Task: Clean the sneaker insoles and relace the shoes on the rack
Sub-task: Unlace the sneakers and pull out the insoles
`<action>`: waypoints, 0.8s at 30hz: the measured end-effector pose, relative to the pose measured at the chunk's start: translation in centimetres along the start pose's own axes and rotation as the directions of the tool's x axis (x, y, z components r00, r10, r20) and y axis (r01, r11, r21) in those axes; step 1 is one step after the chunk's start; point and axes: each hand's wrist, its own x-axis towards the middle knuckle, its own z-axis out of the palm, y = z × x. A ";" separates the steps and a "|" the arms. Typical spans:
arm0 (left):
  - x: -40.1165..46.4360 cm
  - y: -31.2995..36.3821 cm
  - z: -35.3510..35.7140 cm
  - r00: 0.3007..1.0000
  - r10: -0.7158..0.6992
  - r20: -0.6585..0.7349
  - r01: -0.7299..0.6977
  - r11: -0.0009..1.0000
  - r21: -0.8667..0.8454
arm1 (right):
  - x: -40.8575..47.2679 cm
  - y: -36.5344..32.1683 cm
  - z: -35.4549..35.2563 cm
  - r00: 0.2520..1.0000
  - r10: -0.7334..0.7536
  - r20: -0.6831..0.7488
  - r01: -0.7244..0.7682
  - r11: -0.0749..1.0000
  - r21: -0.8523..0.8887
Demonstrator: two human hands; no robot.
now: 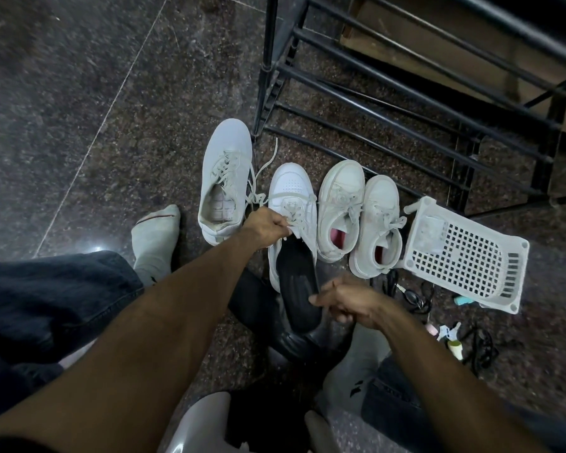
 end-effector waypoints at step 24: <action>-5.5 0.7 1.3 0.999 -0.012 -0.030 0.014 0.997 0.081 | -0.3 -2.6 6.1 0.897 -0.149 -0.415 -0.227 0.651 -0.724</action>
